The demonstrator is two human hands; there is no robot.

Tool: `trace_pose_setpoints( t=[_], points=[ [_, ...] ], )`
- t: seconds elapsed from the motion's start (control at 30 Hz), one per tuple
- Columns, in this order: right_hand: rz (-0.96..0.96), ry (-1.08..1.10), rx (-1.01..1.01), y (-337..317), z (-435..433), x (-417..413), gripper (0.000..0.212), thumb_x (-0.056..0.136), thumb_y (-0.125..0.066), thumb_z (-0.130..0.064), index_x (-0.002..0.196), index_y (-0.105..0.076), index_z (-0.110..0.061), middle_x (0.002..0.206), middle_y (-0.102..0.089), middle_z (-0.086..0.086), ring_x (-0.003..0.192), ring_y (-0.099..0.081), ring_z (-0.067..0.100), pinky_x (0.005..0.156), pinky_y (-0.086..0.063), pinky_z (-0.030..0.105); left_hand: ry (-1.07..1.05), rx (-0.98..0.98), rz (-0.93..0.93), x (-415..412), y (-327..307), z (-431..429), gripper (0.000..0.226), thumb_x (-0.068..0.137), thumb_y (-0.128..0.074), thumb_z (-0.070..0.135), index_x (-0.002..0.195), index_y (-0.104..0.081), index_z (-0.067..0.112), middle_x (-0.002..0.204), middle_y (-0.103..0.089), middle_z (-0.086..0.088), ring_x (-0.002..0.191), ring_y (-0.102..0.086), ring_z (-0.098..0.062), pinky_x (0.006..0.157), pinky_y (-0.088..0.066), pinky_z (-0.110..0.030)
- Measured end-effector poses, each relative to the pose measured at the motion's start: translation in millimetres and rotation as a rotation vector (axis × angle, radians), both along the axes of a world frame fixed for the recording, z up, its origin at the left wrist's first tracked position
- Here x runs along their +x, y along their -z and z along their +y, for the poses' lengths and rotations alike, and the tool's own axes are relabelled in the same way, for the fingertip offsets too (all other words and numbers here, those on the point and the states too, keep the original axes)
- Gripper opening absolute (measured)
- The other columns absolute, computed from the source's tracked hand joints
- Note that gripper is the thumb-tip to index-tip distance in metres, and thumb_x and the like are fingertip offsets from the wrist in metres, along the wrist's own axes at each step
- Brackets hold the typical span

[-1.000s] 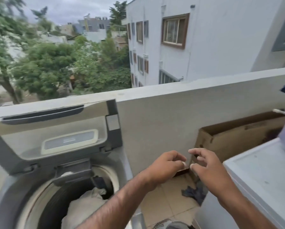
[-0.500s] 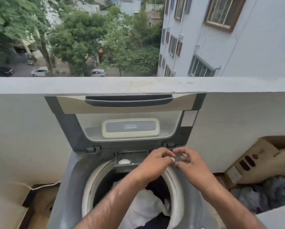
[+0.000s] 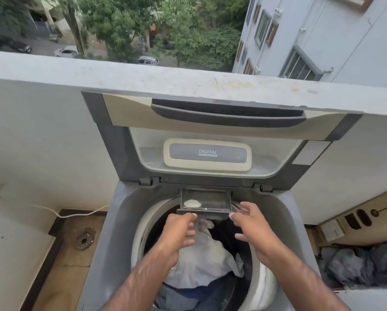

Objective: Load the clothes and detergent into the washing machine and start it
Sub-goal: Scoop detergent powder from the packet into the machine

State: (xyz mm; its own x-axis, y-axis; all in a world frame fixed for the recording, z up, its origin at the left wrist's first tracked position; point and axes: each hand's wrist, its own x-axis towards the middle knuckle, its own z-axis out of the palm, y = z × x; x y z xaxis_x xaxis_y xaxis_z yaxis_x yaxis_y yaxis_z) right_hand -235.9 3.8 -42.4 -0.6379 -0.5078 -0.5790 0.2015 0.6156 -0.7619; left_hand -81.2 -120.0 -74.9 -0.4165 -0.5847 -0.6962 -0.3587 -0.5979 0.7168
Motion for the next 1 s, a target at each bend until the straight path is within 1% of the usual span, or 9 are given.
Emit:
trace_pose_setpoints(
  t=[0.1,0.2,0.3,0.4,0.53,0.67,0.8,0.87,1.0],
  points=[
    [-0.137,0.108,-0.026,17.5,-9.0,-0.5,0.058,0.101,-0.064,-0.027,0.152,-0.039,-0.02,0.142,-0.055,0.003,0.124,-0.059,0.021,0.1,-0.056,0.046,-0.12,0.2,0.05,1.4,20.3,-10.3,0.049,0.09,-0.074,0.033,0.13,-0.056,0.01,0.125,-0.059,-0.015,0.108,-0.065,-0.029,0.07,-0.061,-0.04],
    [-0.266,0.207,-0.089,30.6,-15.3,-0.8,0.052,0.104,-0.062,-0.025,0.15,-0.042,-0.013,0.123,-0.06,0.0,0.127,-0.058,0.028,0.104,-0.054,0.051,-0.204,0.335,0.155,-0.5,33.9,-17.2,0.066,0.085,-0.08,0.033,0.138,-0.05,0.007,0.134,-0.056,-0.02,0.111,-0.063,-0.03,0.071,-0.062,-0.042],
    [-0.378,0.303,-0.144,43.6,-19.2,-3.1,0.042,0.104,-0.063,-0.024,0.141,-0.053,-0.009,0.133,-0.061,0.01,0.129,-0.06,0.031,0.098,-0.055,0.047,-0.305,0.388,0.268,-5.2,39.8,-19.8,0.057,0.074,-0.083,0.028,0.122,-0.064,0.003,0.122,-0.064,-0.018,0.114,-0.064,-0.029,0.079,-0.059,-0.042],
    [-0.463,0.362,-0.202,50.5,-22.6,-2.1,0.026,0.104,-0.061,-0.023,0.124,-0.065,-0.007,0.122,-0.072,0.016,0.11,-0.071,0.026,0.085,-0.056,0.04,-0.407,0.402,0.343,-9.5,43.9,-19.4,0.057,0.067,-0.082,0.021,0.117,-0.066,0.001,0.109,-0.07,-0.018,0.111,-0.067,-0.031,0.084,-0.058,-0.041],
    [-0.49,0.419,-0.262,56.1,-26.5,1.2,0.019,0.104,-0.061,-0.021,0.112,-0.07,-0.006,0.119,-0.074,0.021,0.104,-0.073,0.028,0.093,-0.057,0.04,-0.488,0.402,0.379,-11.2,49.7,-19.6,0.058,0.069,-0.083,0.015,0.121,-0.063,0.001,0.114,-0.067,-0.023,0.1,-0.068,-0.031,0.079,-0.063,-0.038],
    [-0.475,0.428,-0.278,58.8,-28.7,0.2,0.02,0.104,-0.062,-0.02,0.114,-0.07,-0.004,0.12,-0.074,0.022,0.11,-0.072,0.031,0.098,-0.057,0.041,-0.51,0.398,0.381,-12.0,53.6,-21.6,0.053,0.072,-0.083,0.013,0.119,-0.062,0.003,0.111,-0.067,-0.023,0.098,-0.069,-0.031,0.074,-0.065,-0.035],
    [-0.461,0.426,-0.307,62.9,-31.6,-3.8,0.031,0.103,-0.064,-0.027,0.122,-0.068,-0.002,0.121,-0.075,0.019,0.113,-0.073,0.03,0.104,-0.055,0.043,-0.502,0.365,0.381,-16.3,53.6,-23.0,0.039,0.08,-0.083,0.015,0.113,-0.064,0.006,0.106,-0.073,-0.018,0.097,-0.072,-0.029,0.087,-0.061,-0.04],
    [-0.459,0.427,-0.32,63.1,-37.5,-7.0,0.035,0.103,-0.064,-0.029,0.125,-0.066,-0.002,0.123,-0.074,0.018,0.115,-0.072,0.03,0.103,-0.055,0.042,-0.5,0.346,0.366,-22.5,50.6,-28.8,0.035,0.083,-0.082,0.016,0.112,-0.067,0.004,0.106,-0.075,-0.018,0.091,-0.074,-0.026,0.087,-0.061,-0.039],
    [-0.458,0.487,-0.335,61.0,-52.0,-13.3,0.04,0.102,-0.065,-0.027,0.132,-0.061,0.001,0.126,-0.07,0.021,0.119,-0.068,0.034,0.105,-0.054,0.043,-0.505,0.344,0.36,-33.9,46.8,-41.9,0.054,0.08,-0.084,0.019,0.125,-0.064,-0.002,0.113,-0.074,-0.021,0.096,-0.075,-0.028,0.076,-0.065,-0.034]
  ],
)
